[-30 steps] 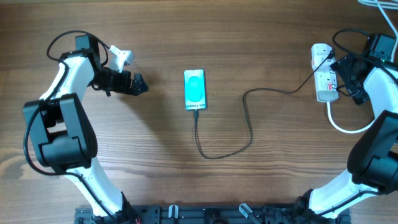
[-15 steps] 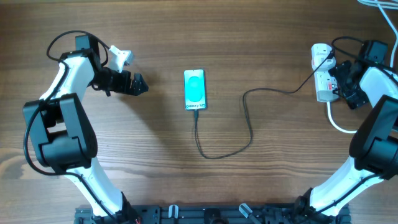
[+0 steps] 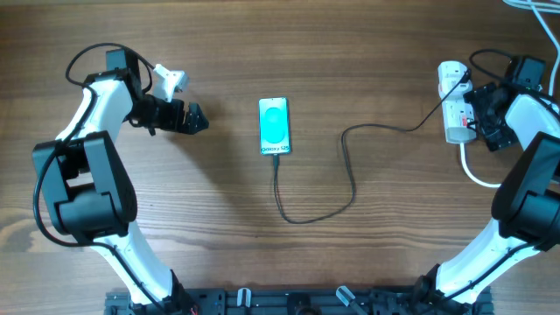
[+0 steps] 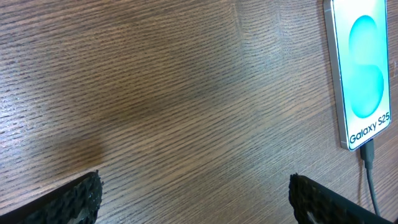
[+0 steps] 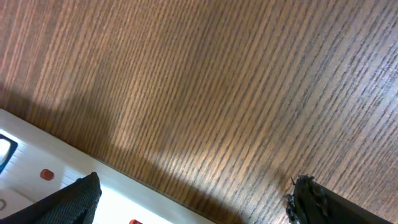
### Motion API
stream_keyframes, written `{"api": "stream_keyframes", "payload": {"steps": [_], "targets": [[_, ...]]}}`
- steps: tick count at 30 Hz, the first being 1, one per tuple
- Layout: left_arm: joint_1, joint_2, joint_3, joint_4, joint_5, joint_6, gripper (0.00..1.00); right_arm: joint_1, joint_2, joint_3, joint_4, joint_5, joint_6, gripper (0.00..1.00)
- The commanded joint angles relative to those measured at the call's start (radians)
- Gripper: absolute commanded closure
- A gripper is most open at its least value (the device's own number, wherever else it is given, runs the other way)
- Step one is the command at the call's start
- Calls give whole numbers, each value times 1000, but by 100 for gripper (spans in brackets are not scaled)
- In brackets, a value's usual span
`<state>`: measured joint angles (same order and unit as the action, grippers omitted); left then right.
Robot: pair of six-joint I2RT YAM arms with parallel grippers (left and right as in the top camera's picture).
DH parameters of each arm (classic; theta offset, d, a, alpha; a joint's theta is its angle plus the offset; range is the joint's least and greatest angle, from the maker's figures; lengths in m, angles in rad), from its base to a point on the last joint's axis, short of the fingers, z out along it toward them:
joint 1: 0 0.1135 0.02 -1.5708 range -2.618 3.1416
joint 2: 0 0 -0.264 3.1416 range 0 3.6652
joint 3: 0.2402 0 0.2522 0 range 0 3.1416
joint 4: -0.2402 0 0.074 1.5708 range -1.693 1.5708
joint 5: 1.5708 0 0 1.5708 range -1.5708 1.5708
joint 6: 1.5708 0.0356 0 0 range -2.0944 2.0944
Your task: Plug charger to phone and switch on socket
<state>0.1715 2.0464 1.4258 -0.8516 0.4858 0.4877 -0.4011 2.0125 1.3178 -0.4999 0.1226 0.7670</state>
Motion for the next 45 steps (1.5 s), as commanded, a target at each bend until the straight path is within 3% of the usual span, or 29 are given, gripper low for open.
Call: {"api": "stream_keyframes", "payload": {"steps": [1,45], "targets": [[3,-3,-1,0,-5,2,0,-1,24,-4,-2,-40,18,0],[3,-3,-1,0,-5,2,0,16,26,-4,47,31,-113,0]]}}
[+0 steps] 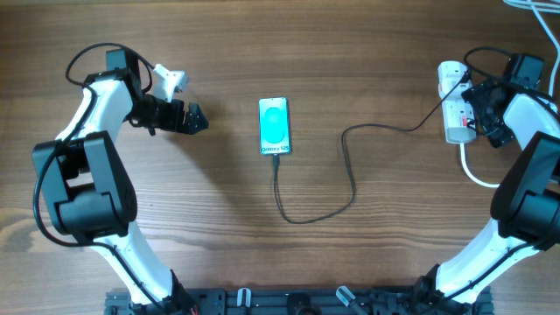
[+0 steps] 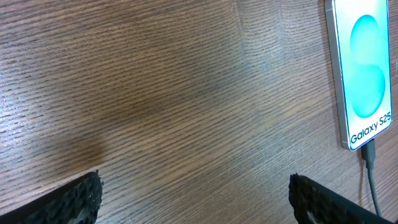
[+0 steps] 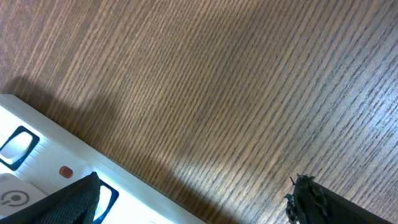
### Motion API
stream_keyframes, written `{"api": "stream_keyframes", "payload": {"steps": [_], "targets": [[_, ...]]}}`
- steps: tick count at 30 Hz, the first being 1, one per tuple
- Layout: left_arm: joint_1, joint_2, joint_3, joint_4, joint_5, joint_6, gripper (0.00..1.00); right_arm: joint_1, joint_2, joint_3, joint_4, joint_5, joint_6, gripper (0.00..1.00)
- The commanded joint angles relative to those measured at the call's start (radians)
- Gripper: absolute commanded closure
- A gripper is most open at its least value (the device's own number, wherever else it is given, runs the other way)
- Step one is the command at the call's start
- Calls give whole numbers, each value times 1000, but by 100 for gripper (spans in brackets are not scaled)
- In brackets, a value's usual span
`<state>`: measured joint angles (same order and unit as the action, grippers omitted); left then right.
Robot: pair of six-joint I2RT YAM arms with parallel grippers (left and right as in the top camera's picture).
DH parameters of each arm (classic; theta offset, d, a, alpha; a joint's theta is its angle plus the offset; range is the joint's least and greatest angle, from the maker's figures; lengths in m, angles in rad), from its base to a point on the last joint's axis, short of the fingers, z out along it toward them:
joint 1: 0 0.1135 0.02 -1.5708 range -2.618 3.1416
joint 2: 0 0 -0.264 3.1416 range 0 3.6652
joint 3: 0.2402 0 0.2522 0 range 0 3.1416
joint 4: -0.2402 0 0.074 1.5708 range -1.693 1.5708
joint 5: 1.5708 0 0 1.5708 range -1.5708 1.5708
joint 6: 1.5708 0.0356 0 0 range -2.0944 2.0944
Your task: Plug charger to phone and switch on socket
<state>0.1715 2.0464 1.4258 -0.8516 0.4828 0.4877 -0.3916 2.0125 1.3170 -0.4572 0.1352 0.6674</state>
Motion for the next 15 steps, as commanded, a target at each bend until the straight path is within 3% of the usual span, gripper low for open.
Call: {"api": "stream_keyframes", "payload": {"steps": [1,15], "targets": [[3,-3,-1,0,-2,2,0,6,26,-3,4,18,-13,1],[3,-3,-1,0,-2,2,0,8,26,-3,-18,-2,-43,0]]}}
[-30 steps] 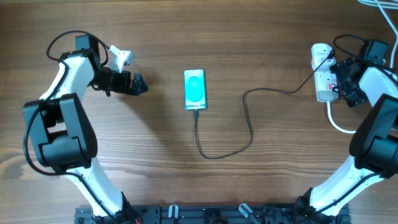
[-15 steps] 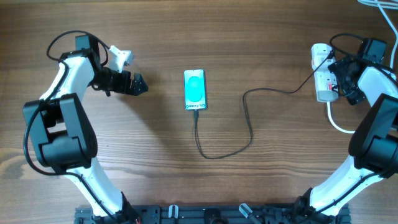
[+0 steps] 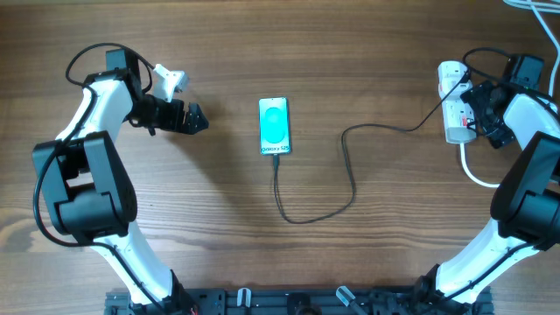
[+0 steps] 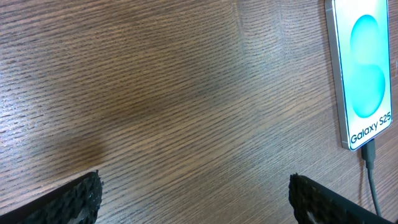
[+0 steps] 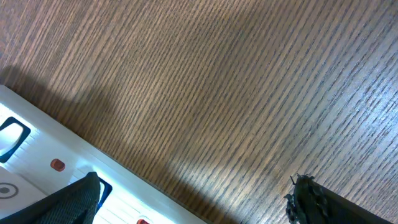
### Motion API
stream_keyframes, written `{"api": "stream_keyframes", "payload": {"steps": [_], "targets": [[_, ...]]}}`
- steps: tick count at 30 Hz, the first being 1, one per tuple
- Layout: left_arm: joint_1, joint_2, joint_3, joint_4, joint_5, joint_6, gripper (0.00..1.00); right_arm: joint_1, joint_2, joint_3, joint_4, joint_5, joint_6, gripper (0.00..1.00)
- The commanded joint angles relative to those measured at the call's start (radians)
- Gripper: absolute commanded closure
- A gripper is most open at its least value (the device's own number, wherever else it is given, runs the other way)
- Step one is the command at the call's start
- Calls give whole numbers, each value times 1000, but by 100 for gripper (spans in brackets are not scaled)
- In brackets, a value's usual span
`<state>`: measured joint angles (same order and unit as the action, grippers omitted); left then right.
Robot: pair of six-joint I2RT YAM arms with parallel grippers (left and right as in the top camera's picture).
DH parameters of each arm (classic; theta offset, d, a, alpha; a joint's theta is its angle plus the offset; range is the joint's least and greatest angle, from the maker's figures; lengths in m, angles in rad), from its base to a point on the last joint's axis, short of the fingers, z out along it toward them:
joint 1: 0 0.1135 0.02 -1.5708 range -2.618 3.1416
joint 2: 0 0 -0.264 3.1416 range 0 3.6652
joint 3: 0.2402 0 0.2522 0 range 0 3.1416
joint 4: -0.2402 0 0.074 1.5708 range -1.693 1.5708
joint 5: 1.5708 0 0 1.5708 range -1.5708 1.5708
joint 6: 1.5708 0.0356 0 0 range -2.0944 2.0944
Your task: Plug charger to phone and switch on socket
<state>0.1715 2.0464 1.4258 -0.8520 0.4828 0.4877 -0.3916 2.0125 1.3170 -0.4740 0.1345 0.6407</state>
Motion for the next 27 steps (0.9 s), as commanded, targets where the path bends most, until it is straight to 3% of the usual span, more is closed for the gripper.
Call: {"api": "stream_keyframes", "payload": {"steps": [1,27], "targets": [[3,-3,-1,0,-2,2,0,8,26,-3,-1,-1,-16,0],[3,-3,-1,0,-2,2,0,8,26,-3,-17,-79,-66,0]]}}
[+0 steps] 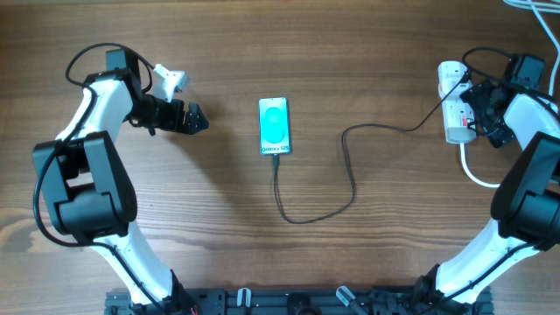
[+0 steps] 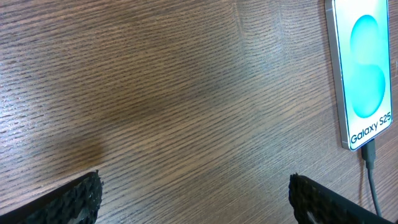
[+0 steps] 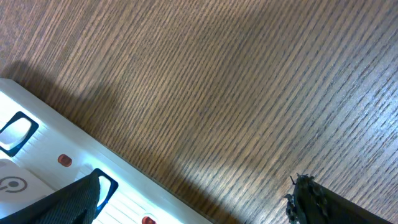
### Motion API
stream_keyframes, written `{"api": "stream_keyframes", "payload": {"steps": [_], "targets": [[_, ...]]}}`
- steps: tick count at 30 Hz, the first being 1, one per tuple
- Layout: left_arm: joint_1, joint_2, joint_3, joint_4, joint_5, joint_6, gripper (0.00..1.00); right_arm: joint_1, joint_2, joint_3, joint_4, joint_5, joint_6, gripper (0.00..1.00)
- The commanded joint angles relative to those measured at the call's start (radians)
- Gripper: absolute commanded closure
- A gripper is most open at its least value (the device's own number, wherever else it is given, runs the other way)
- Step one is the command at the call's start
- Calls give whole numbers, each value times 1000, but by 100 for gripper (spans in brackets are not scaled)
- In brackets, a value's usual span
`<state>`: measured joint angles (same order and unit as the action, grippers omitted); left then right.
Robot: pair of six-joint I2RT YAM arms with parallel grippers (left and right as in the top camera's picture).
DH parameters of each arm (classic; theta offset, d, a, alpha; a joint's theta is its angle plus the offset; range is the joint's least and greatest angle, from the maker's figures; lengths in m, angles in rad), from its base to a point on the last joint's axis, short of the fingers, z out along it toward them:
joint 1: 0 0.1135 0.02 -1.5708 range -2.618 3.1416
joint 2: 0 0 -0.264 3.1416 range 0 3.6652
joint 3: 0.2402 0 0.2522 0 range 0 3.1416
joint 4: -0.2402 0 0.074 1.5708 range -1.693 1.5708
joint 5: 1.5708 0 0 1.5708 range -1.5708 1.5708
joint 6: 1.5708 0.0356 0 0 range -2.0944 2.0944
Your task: Plug charger to phone and switch on socket
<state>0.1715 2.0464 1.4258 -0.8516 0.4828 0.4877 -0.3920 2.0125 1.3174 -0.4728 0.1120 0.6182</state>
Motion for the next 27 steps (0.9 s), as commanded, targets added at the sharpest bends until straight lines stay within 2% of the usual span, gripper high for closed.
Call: {"api": "stream_keyframes", "payload": {"steps": [1,27], "targets": [[3,-3,-1,0,-2,2,0,9,26,-3,-19,-62,-43,0],[3,-3,-1,0,-2,2,0,42,26,-3,-52,-61,-91,0]]}}
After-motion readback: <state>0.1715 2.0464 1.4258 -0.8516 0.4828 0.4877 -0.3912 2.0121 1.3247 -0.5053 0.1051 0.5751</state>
